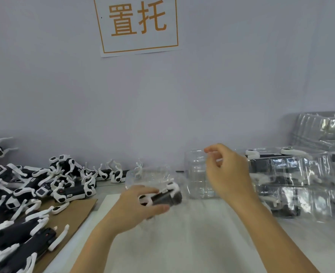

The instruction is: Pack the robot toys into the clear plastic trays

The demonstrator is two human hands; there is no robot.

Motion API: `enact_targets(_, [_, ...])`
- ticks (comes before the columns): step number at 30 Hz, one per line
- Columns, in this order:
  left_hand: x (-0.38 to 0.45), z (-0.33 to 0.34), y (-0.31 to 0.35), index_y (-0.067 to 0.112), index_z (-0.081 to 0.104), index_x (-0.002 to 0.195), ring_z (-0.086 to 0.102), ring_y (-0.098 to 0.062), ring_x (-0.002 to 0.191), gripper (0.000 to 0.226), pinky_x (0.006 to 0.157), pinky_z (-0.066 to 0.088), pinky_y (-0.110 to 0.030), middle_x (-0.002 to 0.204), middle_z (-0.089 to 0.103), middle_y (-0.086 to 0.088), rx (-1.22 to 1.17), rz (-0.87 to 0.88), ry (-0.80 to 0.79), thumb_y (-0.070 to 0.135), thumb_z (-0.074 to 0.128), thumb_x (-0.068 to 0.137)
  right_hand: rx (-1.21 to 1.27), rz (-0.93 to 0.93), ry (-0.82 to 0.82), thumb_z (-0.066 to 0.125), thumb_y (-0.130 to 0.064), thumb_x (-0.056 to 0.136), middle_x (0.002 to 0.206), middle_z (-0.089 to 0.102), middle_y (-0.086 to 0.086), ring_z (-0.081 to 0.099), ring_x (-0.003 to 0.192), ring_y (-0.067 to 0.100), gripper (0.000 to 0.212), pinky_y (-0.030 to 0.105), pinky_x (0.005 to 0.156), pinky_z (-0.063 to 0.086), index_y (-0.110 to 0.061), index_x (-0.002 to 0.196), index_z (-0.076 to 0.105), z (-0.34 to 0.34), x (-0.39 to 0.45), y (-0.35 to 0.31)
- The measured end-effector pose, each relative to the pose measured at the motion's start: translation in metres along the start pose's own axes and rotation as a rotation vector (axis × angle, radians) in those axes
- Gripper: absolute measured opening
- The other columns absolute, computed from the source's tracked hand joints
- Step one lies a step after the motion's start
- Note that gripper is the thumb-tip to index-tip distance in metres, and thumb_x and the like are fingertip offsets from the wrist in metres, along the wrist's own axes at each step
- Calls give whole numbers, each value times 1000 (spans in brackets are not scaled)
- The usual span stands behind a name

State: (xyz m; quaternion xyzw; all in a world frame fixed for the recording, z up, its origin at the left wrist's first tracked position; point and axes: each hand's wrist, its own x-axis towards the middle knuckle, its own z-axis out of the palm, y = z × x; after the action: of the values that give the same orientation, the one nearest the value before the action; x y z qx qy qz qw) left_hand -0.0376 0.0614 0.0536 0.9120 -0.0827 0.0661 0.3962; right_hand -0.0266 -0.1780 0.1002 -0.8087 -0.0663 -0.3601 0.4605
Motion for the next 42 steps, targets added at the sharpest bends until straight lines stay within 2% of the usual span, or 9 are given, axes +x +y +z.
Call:
enact_targets(5, [3, 46, 6, 57, 49, 125, 29, 7, 130, 88, 105, 26, -13, 140, 33, 29, -18, 198, -11, 74, 83, 45, -108, -76, -327, 50, -30, 96, 92, 67, -14, 59, 81, 4, 19, 28, 77, 50, -30, 103, 68, 24, -19, -1])
enact_targets(8, [7, 63, 4, 36, 67, 119, 52, -3, 127, 38, 113, 37, -38, 129, 62, 15, -592, 127, 183, 47, 67, 82, -147, -158, -435, 42, -34, 99, 110, 66, -8, 58, 105, 12, 28, 35, 92, 48, -29, 114, 64, 42, -34, -4])
enact_targets(11, [11, 64, -17, 15, 71, 103, 62, -26, 118, 22, 97, 50, -45, 114, 71, -8, -986, -118, 396, 12, 50, 97, -193, -274, -600, 38, -36, 100, 133, 57, -13, 42, 128, 15, 34, 41, 106, 34, -35, 130, 55, 60, -54, -8])
enact_targets(15, [10, 64, -40, 13, 71, 93, 64, -28, 108, 29, 76, 50, -35, 103, 71, -9, -899, -242, 546, 3, 44, 93, -491, -256, -827, 43, -30, 100, 135, 45, -1, 27, 135, 28, 30, 47, 106, 20, -26, 127, 56, 73, -79, -5])
enact_targets(23, [14, 73, -49, 12, 72, 88, 64, -30, 102, 27, 78, 49, -39, 99, 71, -10, -731, -200, 452, 0, 48, 91, -541, -201, -861, 48, 7, 86, 106, 32, 6, 33, 127, 34, 32, 40, 79, 21, 0, 116, 56, 78, -86, -25])
enact_targets(28, [15, 71, -50, 9, 72, 85, 63, -30, 98, 29, 76, 50, -39, 97, 71, -14, -761, -215, 465, -2, 46, 92, -521, -49, -808, 50, 8, 85, 99, 28, 1, 38, 118, 31, 20, 37, 75, 29, -11, 82, 45, 79, -81, -21])
enact_targets(32, [16, 71, -51, 10, 72, 84, 63, -26, 93, 30, 73, 48, -36, 95, 71, -12, -757, -219, 465, -1, 46, 92, -527, 66, -756, 53, 4, 86, 78, 31, 1, 37, 89, 22, 40, 27, 53, 20, -17, 67, 25, 78, -71, -9])
enact_targets(38, [16, 71, -52, 8, 72, 83, 63, -25, 88, 29, 70, 47, -36, 89, 72, -10, -757, -226, 461, -2, 46, 92, -594, 161, -769, 59, -9, 89, 93, 52, 1, 47, 91, 23, 17, 22, 57, 40, -17, 79, 48, 61, -48, 5])
enact_targets(42, [15, 70, -50, 5, 71, 85, 63, -24, 87, 27, 70, 47, -35, 87, 72, -11, -762, -226, 447, -3, 46, 92, -583, 257, -733, 61, -6, 86, 124, 61, -1, 59, 117, 22, 30, 33, 99, 50, -13, 114, 65, 44, -31, 27])
